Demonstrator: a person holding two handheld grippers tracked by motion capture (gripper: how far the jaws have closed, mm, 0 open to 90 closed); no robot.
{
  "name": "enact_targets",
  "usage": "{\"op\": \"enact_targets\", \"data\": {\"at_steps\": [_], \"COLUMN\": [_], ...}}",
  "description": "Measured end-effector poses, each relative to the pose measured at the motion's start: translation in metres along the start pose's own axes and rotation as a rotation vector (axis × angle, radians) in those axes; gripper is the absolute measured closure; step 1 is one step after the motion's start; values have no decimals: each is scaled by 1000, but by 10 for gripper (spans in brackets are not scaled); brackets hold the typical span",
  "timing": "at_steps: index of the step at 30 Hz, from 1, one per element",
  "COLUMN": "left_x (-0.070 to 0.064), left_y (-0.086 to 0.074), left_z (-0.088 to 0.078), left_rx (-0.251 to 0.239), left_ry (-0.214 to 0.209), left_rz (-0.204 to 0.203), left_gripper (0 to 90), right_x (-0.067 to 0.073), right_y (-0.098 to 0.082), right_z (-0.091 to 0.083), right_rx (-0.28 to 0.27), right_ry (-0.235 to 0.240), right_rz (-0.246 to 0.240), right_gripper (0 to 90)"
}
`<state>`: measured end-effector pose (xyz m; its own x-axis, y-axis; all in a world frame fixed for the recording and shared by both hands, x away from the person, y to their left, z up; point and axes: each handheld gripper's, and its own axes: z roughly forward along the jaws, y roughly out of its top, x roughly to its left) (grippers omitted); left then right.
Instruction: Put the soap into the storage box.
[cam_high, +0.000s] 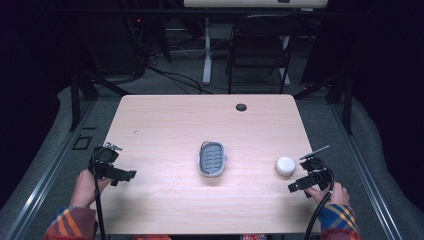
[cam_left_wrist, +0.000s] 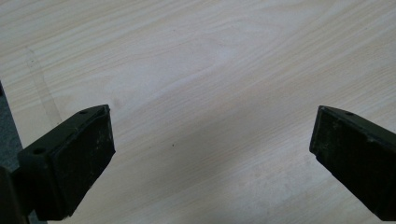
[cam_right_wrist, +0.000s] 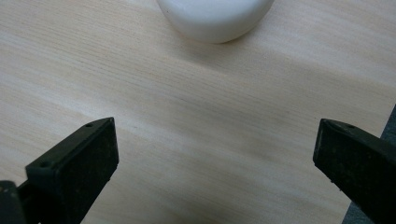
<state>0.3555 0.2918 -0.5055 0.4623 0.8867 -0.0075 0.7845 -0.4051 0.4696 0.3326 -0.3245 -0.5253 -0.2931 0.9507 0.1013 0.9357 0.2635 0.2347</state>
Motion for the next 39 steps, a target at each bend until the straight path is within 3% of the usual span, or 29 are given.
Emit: {"op": "enact_targets", "data": {"at_steps": [1, 3, 7, 8, 12, 17, 18, 24, 30, 31, 35, 36, 39], "left_x": [0, 0, -1, -2, -2, -1, -1, -3, -3, -4, -4, -4, -4], "left_y": [0, 0, 1, 1, 1, 0, 0, 1, 1, 1, 1, 2, 2], "left_z": [0, 0, 1, 2, 2, 2, 1, 3, 3, 3, 4, 4, 5], "left_rx": [1, 2, 4, 0, 5, 11, 7, 10, 13, 13, 13, 16, 21], "left_ry": [1, -1, -3, 1, -2, -4, -4, -10, -10, -9, -8, -12, -15], "left_rz": [2, 2, 4, 6, 8, 16, 15, 17, 19, 20, 24, 27, 26], "left_gripper": [0, 0, 0, 0, 0, 0, 0, 0, 0, 0, 0, 0, 0], "right_x": [1, 1, 4, 4, 6, 4, 4, 4, 8, 7, 10, 9, 10], "right_y": [0, 1, 2, 5, 10, 17, 21, 30, 43, 47, 51, 57, 59], "right_z": [1, 0, 1, -1, -1, -2, 0, 3, 4, 3, 6, 4, 7], "right_rx": [-19, 8, -14, 7, 10, 20, 7, 56, 46, 72, 45, 94, 67], "right_ry": [-6, -13, -21, -31, -46, -22, -10, -20, -26, -21, -11, -29, -17], "right_rz": [13, -13, -8, -35, -50, -61, -43, -78, -84, -101, -84, -123, -102], "right_gripper": [0, 0, 0, 0, 0, 0, 0, 3, 2, 0, 0, 0, 0]}}
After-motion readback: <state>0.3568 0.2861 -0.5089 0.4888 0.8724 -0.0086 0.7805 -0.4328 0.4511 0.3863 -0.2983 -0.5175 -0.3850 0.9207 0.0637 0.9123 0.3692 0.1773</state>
